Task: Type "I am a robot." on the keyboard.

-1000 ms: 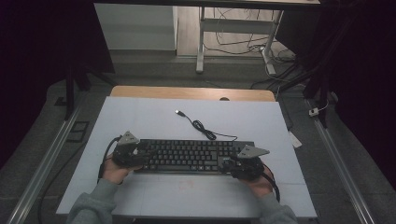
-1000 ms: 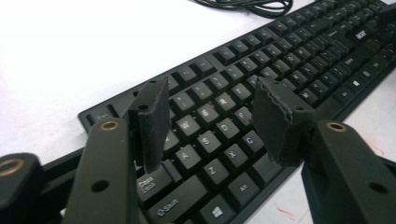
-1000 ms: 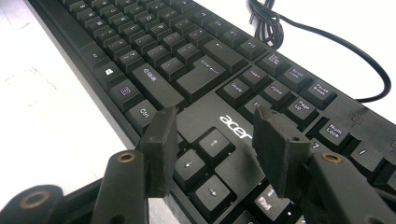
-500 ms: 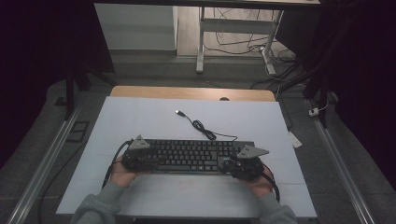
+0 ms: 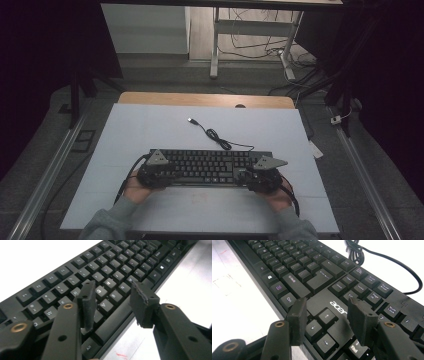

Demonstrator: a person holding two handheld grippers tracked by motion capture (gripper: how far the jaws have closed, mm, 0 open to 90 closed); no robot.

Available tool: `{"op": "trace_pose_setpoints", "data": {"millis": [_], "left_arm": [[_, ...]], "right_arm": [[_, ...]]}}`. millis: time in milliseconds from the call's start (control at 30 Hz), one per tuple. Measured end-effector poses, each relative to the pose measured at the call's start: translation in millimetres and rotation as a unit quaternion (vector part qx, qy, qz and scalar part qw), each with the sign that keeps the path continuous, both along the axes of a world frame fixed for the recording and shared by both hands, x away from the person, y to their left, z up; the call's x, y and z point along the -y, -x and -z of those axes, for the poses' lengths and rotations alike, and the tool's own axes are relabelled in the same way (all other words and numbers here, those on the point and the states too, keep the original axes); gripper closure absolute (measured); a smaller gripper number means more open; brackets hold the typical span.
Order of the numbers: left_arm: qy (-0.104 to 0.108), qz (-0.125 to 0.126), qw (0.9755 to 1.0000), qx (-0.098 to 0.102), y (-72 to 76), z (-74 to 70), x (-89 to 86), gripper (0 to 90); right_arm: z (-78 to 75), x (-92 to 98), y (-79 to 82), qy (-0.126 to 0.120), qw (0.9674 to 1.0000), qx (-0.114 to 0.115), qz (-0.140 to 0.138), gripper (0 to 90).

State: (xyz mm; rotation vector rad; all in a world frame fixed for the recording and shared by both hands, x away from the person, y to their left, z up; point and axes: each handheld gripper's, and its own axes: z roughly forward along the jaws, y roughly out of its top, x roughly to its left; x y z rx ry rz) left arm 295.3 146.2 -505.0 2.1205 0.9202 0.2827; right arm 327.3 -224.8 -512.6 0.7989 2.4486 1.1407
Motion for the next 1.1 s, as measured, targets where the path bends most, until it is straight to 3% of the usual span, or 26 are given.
{"op": "trace_pose_setpoints", "data": {"millis": [367,800,1100], "left_arm": [[-0.03,0.031,0.9991,0.008,2.6,6.5,11.3,87.9],[-0.049,0.039,0.998,-0.002,0.8,16.4,19.8,88.9],[-0.048,0.042,0.998,-0.002,0.0,20.7,21.6,89.0]], "right_arm": [[0.2,0.0,-0.4,-0.001,1.0,0.0,-0.003,50.3],[0.4,-0.2,-0.3,0.0,1.0,0.001,-0.003,50.1],[0.7,-0.6,-0.2,0.001,1.0,0.001,-0.002,50.0]]}}
